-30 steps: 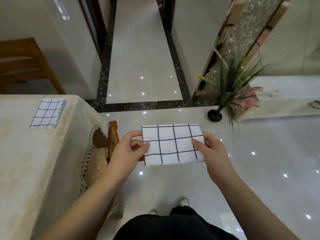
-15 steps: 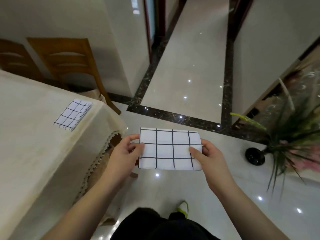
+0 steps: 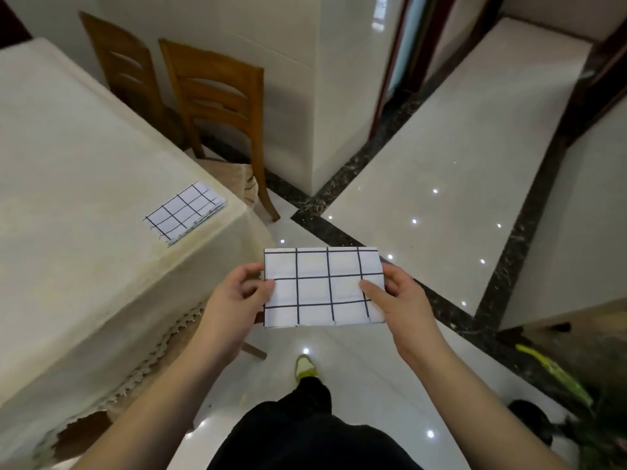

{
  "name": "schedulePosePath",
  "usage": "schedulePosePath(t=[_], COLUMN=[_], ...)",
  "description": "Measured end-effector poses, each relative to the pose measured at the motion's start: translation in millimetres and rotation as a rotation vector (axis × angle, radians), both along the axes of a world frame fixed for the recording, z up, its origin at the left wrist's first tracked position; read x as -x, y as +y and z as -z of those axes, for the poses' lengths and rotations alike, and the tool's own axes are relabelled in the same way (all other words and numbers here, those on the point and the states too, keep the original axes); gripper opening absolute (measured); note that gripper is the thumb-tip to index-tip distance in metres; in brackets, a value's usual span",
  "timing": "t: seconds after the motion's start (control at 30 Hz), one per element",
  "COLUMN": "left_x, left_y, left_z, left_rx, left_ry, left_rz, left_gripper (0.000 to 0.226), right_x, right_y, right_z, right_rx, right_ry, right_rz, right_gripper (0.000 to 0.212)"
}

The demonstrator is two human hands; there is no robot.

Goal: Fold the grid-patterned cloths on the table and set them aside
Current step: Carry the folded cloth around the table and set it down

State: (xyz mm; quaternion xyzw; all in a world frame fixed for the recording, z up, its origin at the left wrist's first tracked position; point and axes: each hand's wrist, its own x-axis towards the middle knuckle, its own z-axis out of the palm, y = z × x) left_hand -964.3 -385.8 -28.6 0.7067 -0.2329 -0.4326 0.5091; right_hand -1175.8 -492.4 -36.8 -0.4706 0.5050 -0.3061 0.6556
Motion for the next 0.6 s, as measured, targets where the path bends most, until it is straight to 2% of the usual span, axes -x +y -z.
schedulePosePath(t=[0.2,0.6], left_x=[-41,-107], left_y=[-39,-106], left_z=[7,15], left_rx=[-0.001,-0.095], left_ry=[0.063,0.008], left_rz=[-0.136,-0.398], left_gripper=[0.024,0.021], right_x=[-57,-159], right_y=[-68,-178], right_z=[0,16], right_rx=[0.012,0.014], right_ry=[0.071,0.129], right_rz=[-0.155,-0.421], right_gripper=[0.03,0.031])
